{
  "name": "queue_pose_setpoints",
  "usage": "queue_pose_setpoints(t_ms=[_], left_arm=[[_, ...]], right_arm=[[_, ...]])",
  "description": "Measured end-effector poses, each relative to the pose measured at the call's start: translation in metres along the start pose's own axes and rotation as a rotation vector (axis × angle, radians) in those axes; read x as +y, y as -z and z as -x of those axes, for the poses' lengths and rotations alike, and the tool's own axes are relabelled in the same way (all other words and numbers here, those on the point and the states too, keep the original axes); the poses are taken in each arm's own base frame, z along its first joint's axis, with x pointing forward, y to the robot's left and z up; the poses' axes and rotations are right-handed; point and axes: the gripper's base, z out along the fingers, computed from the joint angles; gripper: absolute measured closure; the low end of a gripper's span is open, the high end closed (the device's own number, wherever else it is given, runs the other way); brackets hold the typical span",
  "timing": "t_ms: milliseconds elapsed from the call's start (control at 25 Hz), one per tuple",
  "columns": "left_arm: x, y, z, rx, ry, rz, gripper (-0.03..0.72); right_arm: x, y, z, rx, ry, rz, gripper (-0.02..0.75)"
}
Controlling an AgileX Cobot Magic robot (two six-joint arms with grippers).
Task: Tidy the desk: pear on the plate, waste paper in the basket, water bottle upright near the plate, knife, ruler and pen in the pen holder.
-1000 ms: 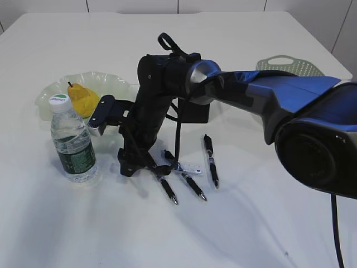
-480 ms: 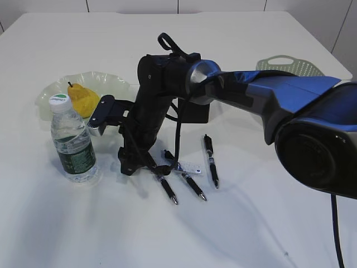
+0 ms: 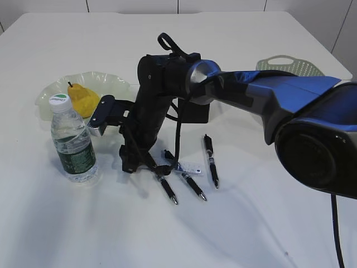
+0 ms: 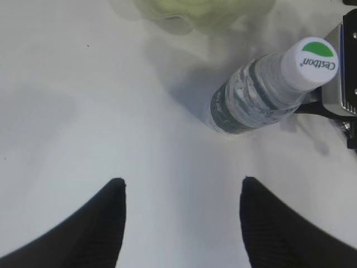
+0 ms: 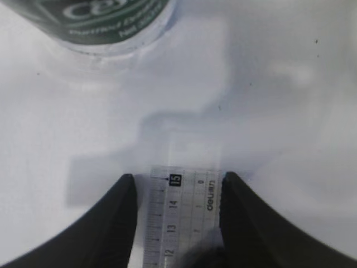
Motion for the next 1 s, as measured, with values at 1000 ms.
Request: queue_pose_setpoints(t_ms=[1000], left_arm=[[0.0, 0.0, 0.0, 0.0, 0.0, 0.0, 0.232]], right_arm=[[-0.0031, 0.0052, 0.0026, 0.003, 0.015, -0.02, 0.451]])
